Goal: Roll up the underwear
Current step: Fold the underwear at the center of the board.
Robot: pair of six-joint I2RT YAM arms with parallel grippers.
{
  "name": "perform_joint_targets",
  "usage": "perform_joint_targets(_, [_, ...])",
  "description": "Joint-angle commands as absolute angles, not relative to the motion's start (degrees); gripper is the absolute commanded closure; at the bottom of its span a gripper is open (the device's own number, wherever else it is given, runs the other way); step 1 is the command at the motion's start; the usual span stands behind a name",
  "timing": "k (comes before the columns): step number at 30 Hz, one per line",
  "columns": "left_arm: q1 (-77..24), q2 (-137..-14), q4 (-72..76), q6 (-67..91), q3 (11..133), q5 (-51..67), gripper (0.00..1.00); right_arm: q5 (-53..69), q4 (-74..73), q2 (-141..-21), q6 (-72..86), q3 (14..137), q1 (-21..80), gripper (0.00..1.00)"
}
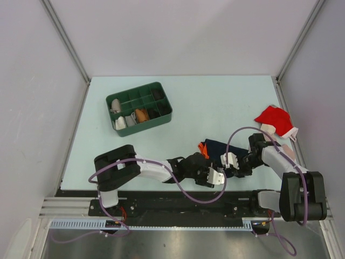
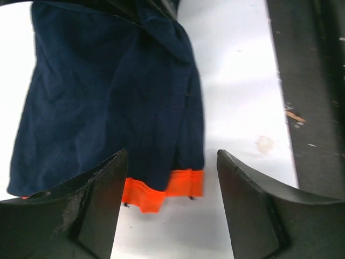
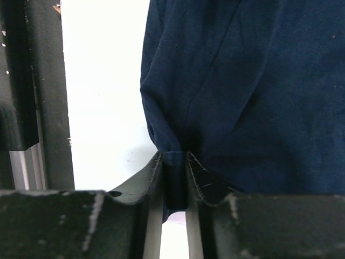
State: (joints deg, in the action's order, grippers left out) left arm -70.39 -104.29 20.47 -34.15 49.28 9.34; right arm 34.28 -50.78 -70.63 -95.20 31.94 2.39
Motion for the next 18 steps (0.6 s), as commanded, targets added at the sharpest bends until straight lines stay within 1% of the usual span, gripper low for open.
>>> perform_joint_targets(1, [-70.8, -106.5, 20.9, -36.2, 51.2, 4.6, 0.29, 33.6, -53.6, -72.0, -96.0, 30.7, 2.1, 0.79])
perform_joint_targets(4, [-70.8, -107.3, 19.6, -36.3, 51.6, 4.4, 0.39, 34.5, -55.0, -71.7, -96.2, 31.3, 1.8, 0.81])
perform_joint_targets(5, [-70.8, -107.4, 19.0, -36.2, 51.8, 4.7, 0.47, 35.0, -55.5, -71.7, -96.2, 31.6, 1.3, 0.81])
perform_joint_targets(7, [-70.8, -107.7, 17.8, -36.0, 51.9, 5.0, 0.55, 36.6, -57.7, -72.1, -96.9, 33.0, 0.8, 0.82])
perform_joint_targets(8, [-70.8, -107.7, 17.5, -36.0, 51.9, 5.3, 0.65, 37.1, -58.5, -72.2, -97.2, 33.6, 0.5, 0.83])
perform_joint_targets(10, [-70.8, -107.6, 16.4, -36.0, 51.9, 6.1, 0.74, 38.0, -60.5, -72.4, -97.6, 35.0, 0.4, 0.84])
perform_joint_targets(11, [-70.8, -107.6, 15.9, -35.9, 51.9, 6.4, 0.84, 38.2, -61.2, -72.6, -97.9, 35.3, 0.4, 0.84])
perform_joint_targets(14, [-70.7, -106.6, 12.1, -36.5, 52.9, 8.8, 1.0, 39.1, -64.2, -72.3, -99.0, 36.8, -1.3, 0.85])
perform_joint_targets(18, [-70.6, -102.8, 6.3, -37.1, 54.7, 15.7, 1.0, 39.6, -68.2, -71.4, -99.1, 38.8, -1.3, 0.86])
